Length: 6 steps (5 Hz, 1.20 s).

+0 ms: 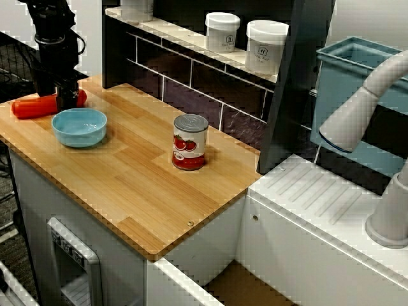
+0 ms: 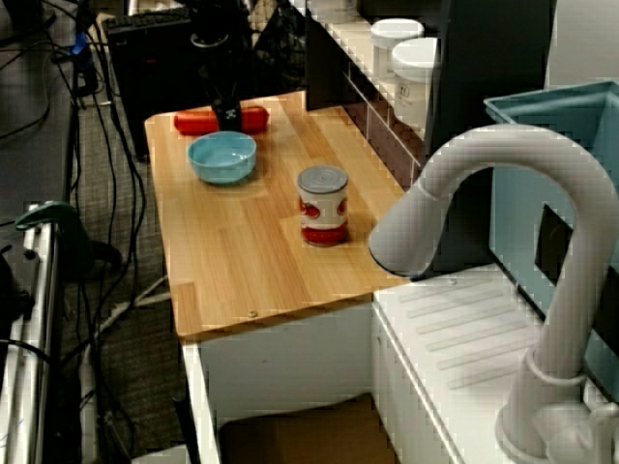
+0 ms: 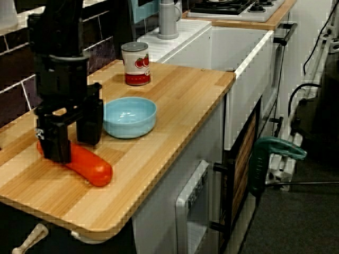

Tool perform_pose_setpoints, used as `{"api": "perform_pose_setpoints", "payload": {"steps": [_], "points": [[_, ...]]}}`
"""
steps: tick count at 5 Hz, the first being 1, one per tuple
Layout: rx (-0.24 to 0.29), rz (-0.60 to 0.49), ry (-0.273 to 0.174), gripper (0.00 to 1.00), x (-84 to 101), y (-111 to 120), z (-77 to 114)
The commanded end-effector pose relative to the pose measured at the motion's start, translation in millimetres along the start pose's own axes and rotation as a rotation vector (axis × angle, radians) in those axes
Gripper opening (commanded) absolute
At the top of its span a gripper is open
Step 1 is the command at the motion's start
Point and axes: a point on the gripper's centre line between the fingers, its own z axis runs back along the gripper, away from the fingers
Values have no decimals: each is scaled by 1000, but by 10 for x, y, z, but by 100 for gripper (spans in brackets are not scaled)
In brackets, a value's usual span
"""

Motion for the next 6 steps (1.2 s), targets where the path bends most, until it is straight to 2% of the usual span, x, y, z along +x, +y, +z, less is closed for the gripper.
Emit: {"api": "perform_pose_setpoints", "payload": {"steps": [1, 3, 5, 6], "points": [[34, 4, -48, 0, -97, 132, 205], [25, -30, -44, 0, -273, 268, 244], [-29, -4, -59, 0, -204, 313, 506], [-47, -4, -70, 0, -135, 234, 633]]}}
